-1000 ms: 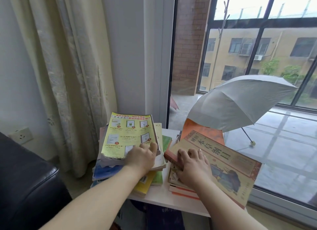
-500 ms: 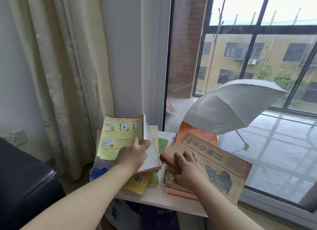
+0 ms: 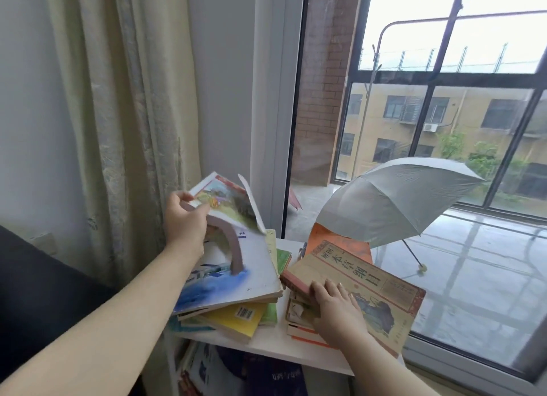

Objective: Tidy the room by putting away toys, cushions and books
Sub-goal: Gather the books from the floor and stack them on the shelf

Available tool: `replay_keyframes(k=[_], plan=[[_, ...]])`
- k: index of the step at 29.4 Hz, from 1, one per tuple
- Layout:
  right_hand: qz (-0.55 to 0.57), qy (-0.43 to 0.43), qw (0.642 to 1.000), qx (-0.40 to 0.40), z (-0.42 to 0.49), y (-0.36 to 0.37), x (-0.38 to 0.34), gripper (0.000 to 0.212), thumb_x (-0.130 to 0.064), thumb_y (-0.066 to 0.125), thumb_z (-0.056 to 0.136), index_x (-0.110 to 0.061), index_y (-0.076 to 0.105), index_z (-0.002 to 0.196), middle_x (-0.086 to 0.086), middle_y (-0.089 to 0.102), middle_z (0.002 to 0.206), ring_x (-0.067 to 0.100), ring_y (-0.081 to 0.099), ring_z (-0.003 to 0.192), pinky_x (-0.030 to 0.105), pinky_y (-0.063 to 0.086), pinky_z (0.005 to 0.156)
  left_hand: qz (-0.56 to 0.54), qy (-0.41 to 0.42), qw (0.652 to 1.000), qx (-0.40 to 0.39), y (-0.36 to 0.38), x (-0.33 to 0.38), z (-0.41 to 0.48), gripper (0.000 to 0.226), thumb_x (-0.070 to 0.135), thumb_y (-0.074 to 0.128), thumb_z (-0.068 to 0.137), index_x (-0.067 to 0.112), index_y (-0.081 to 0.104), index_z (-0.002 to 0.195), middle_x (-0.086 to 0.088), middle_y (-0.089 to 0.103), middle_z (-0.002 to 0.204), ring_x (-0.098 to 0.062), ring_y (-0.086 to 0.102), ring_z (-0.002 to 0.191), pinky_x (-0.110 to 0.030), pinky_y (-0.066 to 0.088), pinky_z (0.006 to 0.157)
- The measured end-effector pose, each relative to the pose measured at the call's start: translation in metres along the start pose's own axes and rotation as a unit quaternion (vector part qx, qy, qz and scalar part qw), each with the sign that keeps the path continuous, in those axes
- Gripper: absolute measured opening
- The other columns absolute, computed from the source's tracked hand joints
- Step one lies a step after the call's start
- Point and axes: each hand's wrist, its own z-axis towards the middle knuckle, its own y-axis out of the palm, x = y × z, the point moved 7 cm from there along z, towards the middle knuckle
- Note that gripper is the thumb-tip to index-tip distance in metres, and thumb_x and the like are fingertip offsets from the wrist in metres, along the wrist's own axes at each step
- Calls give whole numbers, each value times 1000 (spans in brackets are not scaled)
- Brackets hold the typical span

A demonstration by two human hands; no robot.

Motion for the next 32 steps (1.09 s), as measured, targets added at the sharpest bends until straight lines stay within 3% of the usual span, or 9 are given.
replay_keyframes(k=[4,8,11,14,18,24,26,29,32], plan=[[-4,10,1000,4,-2,-5,4,67,-18,50,92,-36,16,147,-1,11,159,26,6,147,42,10,119,-247,-84,965,11,-5,5,-7,29,-3,52,91,24,40,87,-7,57,87,-18,63,68,-28,56,50],[-18,8,999,26,-1,-6,0,64,-20,52,90,-36,21,144,-1,22,153,25,16,144,40,21,116,-328,-159,931,11,-1,-27,-19,26,-1,50,93,21,40,86,-9,56,84,-16,63,56,-26,55,45],[-30,21,999,36,-4,-6,0,60,-13,48,89,-32,25,140,0,29,147,27,21,140,37,25,113,-196,-246,948,51,-16,-90,-36,25,-2,54,90,19,43,96,-12,55,100,-23,57,70,-31,56,44],[-33,35,998,42,-8,-8,5,59,-12,48,89,-30,25,140,2,30,147,29,19,142,38,25,114,10,-251,965,80,-42,-127,-53,30,0,62,86,20,46,103,-17,55,117,-32,59,89,-46,58,71],[-6,55,998,8,-2,-15,8,53,-30,50,87,-31,31,137,1,35,143,28,24,139,41,26,113,-20,-251,962,102,-40,-127,-50,33,-1,64,84,21,48,102,-14,55,107,-34,60,97,-50,55,83],[192,45,979,58,5,-29,-28,50,-44,42,95,-24,37,140,-1,41,145,21,39,131,38,33,108,226,-177,957,32,-37,-114,-46,21,11,61,88,14,45,100,-11,53,104,-26,52,83,-29,47,59],[232,-8,968,99,4,-36,-49,53,-45,44,95,-26,34,143,-2,33,151,20,31,137,39,29,112,359,-137,923,-23,-34,-103,-43,18,21,62,86,18,46,95,-9,49,106,-27,54,85,-32,51,66],[113,-110,986,55,6,-25,-90,52,-46,44,95,-42,27,144,-6,6,159,21,6,146,44,14,117,602,-16,793,-90,-32,-93,-41,24,41,59,86,28,49,104,-7,34,131,-26,44,115,-38,44,96],[-39,-160,986,6,11,-4,-116,44,-40,34,99,-40,31,142,-4,-2,160,26,-6,147,48,5,117,627,146,741,-194,-10,-95,-42,39,21,47,94,33,44,131,1,21,152,-23,19,140,-42,27,114]])
